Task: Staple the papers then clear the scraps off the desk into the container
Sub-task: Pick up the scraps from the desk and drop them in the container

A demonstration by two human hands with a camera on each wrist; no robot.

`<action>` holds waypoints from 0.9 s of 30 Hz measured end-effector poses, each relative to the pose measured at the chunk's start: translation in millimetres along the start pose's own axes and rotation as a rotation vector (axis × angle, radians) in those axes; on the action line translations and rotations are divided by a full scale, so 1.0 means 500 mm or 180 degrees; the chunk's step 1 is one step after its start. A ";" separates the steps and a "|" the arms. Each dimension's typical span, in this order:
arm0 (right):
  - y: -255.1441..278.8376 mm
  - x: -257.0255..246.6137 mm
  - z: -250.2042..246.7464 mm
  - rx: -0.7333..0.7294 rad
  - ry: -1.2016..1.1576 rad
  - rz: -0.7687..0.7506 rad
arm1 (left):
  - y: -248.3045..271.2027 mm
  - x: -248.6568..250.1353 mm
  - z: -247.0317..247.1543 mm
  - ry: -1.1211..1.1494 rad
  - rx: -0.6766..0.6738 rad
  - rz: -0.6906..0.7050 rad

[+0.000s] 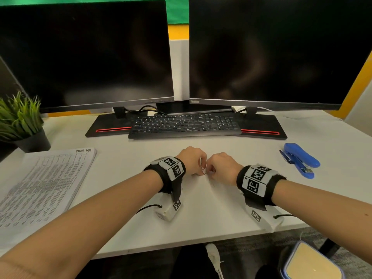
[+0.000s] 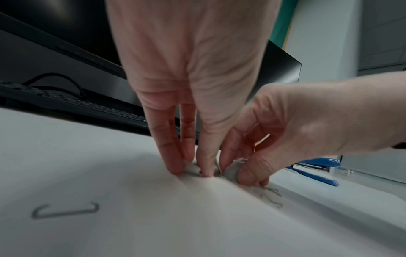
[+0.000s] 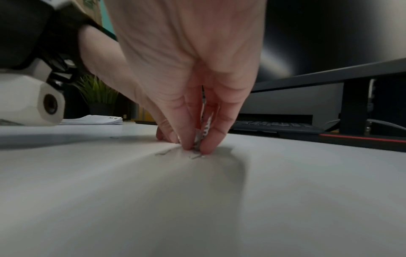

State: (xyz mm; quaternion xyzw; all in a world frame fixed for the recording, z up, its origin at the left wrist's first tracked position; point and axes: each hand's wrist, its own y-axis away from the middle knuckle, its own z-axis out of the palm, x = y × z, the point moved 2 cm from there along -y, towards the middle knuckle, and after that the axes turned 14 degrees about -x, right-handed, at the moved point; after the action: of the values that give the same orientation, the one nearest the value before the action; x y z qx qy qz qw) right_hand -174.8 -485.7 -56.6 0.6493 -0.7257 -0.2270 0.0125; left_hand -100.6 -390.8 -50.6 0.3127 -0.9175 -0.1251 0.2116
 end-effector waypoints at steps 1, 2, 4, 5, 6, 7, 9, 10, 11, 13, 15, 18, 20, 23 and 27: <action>-0.001 0.000 0.000 -0.0004 -0.0014 -0.0002 | -0.002 0.001 0.000 -0.0029 0.0022 0.0004; -0.003 0.001 0.000 0.0003 -0.0052 -0.0010 | -0.003 0.002 0.001 -0.0056 0.0041 0.0016; -0.006 0.004 -0.004 0.0027 -0.0188 -0.0006 | -0.007 0.003 0.001 -0.0082 0.0059 0.0009; -0.009 0.006 -0.007 0.0018 -0.0261 0.0007 | -0.008 0.003 0.000 -0.0088 0.0063 0.0003; -0.011 0.010 -0.012 0.0013 -0.0326 0.0027 | -0.009 0.004 -0.001 -0.0088 0.0076 0.0010; -0.012 0.014 -0.018 0.0002 -0.0420 0.0062 | -0.011 0.004 -0.003 -0.0067 0.0082 0.0000; -0.009 0.024 -0.032 -0.0036 -0.0775 0.0143 | -0.013 0.001 -0.005 -0.0005 0.0077 -0.0028; -0.006 0.030 -0.041 -0.0041 -0.0998 0.0175 | -0.013 -0.001 -0.007 0.0012 0.0085 -0.0039; -0.002 0.035 -0.049 -0.0042 -0.1238 0.0197 | -0.013 -0.003 -0.011 0.0026 0.0104 -0.0054; 0.004 0.047 -0.062 -0.0024 -0.1663 0.0199 | -0.013 -0.010 -0.022 0.0056 0.0136 -0.0033; 0.009 0.057 -0.070 0.0000 -0.1883 0.0198 | -0.009 -0.014 -0.037 0.0158 0.0149 -0.0011; 0.016 0.066 -0.071 -0.0026 -0.2097 0.0195 | -0.002 -0.020 -0.055 0.0518 0.0076 0.0005; 0.017 0.064 -0.068 -0.0015 -0.2055 0.0150 | 0.002 -0.026 -0.064 0.0660 0.0076 -0.0004; 0.015 0.054 -0.062 0.0048 -0.1809 0.0135 | 0.013 -0.039 -0.076 0.0734 0.0094 -0.0048; 0.006 0.026 -0.058 -0.0106 -0.1563 0.0029 | 0.042 -0.069 -0.088 0.0926 0.0161 -0.0167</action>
State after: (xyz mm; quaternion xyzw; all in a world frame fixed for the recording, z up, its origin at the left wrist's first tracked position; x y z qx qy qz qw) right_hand -170.4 -507.0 -33.1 0.5711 -0.7061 -0.3899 -0.1525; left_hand -66.3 -357.1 -15.2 0.3566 -0.8716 -0.0607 0.3310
